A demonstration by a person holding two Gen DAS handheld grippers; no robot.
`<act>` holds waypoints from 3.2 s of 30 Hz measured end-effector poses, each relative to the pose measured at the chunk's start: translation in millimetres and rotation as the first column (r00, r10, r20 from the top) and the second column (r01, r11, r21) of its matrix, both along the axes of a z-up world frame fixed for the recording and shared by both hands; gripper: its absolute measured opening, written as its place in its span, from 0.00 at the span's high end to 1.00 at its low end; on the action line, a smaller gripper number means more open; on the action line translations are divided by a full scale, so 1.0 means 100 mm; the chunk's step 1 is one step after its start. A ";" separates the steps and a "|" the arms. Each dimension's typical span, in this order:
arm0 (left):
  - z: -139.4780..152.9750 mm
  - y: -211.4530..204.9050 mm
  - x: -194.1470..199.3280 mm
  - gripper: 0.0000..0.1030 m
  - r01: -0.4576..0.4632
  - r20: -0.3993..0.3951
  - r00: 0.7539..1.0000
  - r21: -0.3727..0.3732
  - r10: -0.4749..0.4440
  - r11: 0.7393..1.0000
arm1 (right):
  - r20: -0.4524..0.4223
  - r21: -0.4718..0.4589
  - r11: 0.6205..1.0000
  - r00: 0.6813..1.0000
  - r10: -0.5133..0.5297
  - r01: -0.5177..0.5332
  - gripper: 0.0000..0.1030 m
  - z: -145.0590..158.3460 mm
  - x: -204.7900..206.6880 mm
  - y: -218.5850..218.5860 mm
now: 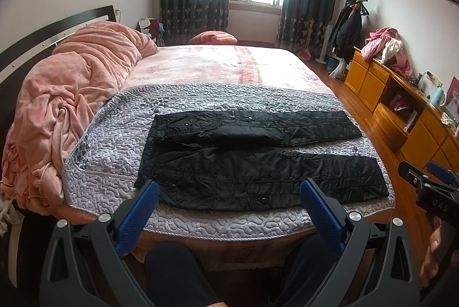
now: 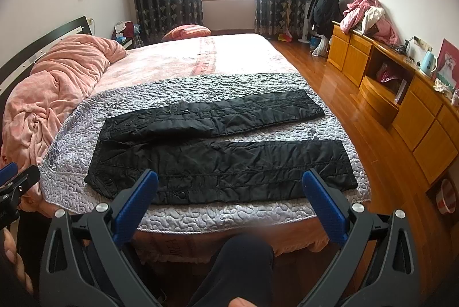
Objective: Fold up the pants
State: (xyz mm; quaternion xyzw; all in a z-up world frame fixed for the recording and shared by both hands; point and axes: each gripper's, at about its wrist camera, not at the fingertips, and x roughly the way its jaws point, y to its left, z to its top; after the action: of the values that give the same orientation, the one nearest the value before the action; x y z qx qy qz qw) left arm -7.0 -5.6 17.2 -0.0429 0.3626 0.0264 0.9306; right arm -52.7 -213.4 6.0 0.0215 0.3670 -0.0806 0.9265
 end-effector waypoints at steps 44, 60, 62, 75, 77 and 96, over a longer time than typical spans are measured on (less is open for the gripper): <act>-0.64 0.12 0.35 0.04 0.093 -0.082 0.991 -0.102 -0.102 0.990 | 0.085 -0.032 0.999 0.996 0.016 -0.013 0.02 -0.26 0.05 -0.12; -2.88 2.71 1.31 0.04 -0.301 -0.330 0.940 -0.670 0.091 0.678 | -0.166 0.207 0.978 0.985 0.054 -0.019 0.03 -1.78 0.80 -0.99; -3.14 2.92 1.47 0.04 -0.337 -0.356 0.929 -0.698 0.101 0.632 | -0.204 0.268 0.963 0.978 0.047 0.009 0.03 -1.95 0.87 -1.06; -3.92 3.03 1.96 0.34 -0.501 -0.538 0.834 -0.642 0.125 0.580 | -0.306 0.555 0.812 0.952 -0.004 0.182 0.20 -2.69 0.97 -1.75; -3.95 3.04 2.02 0.25 -0.496 -0.526 0.841 -0.661 0.125 0.563 | -0.303 0.616 0.754 0.952 -0.040 0.227 0.20 -2.77 0.93 -2.01; -4.06 2.98 1.75 0.82 -0.564 -0.538 0.814 -0.645 0.219 0.515 | -0.328 0.830 0.264 0.813 -0.482 0.491 0.48 -3.64 0.49 -4.28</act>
State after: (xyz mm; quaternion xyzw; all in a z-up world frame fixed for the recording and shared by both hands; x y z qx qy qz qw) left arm 167.8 292.0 -388.6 -0.5197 0.4936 0.0881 0.6918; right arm -4.1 -641.0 -357.5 0.6141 0.3317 -0.1556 0.6990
